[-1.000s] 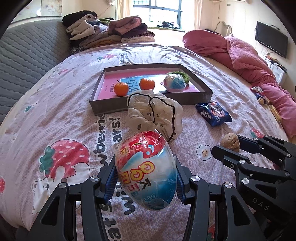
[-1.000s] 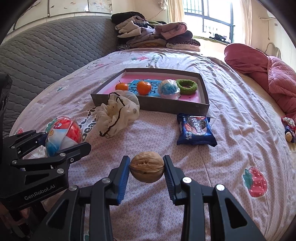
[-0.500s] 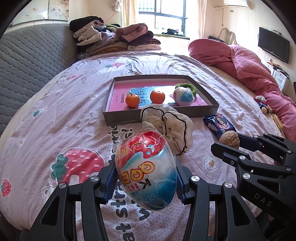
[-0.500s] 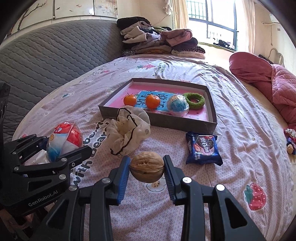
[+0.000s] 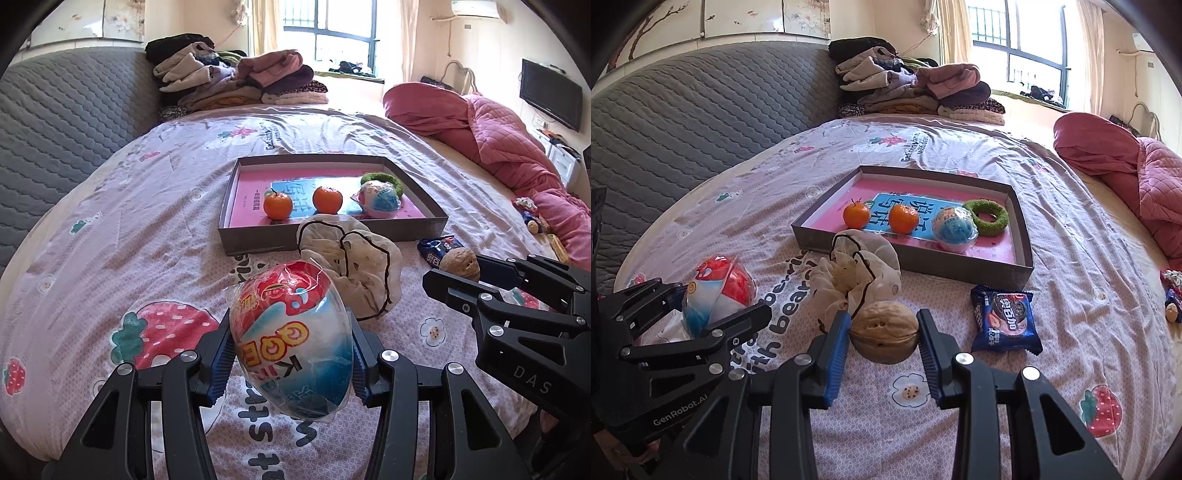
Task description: Organize objects
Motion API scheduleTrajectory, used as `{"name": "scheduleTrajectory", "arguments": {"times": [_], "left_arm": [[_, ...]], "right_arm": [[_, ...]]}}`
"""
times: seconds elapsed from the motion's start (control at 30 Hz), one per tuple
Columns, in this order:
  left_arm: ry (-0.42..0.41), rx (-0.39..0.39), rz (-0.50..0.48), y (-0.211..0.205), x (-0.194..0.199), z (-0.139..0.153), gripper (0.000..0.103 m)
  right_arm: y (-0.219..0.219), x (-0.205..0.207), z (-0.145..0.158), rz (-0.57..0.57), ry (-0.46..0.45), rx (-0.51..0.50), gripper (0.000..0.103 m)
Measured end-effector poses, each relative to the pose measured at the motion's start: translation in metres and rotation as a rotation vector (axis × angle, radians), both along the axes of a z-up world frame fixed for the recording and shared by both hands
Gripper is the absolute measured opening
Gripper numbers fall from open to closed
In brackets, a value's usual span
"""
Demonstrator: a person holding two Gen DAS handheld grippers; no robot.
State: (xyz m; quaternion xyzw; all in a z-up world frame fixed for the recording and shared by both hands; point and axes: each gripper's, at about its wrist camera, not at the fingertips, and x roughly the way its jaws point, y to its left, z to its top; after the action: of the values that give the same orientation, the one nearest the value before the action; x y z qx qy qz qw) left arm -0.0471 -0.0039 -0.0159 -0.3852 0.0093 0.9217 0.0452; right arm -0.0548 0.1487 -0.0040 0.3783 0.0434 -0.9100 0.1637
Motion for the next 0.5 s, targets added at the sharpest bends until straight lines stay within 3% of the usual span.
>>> {"name": "scheduleTrajectory", "arguments": {"times": [0.5], "left_arm": [[0.021, 0.004, -0.002, -0.003, -0.014, 0.012, 0.054]], "right_arm": [[-0.002, -0.017, 0.007, -0.014, 0.011, 0.004, 0.037]]}}
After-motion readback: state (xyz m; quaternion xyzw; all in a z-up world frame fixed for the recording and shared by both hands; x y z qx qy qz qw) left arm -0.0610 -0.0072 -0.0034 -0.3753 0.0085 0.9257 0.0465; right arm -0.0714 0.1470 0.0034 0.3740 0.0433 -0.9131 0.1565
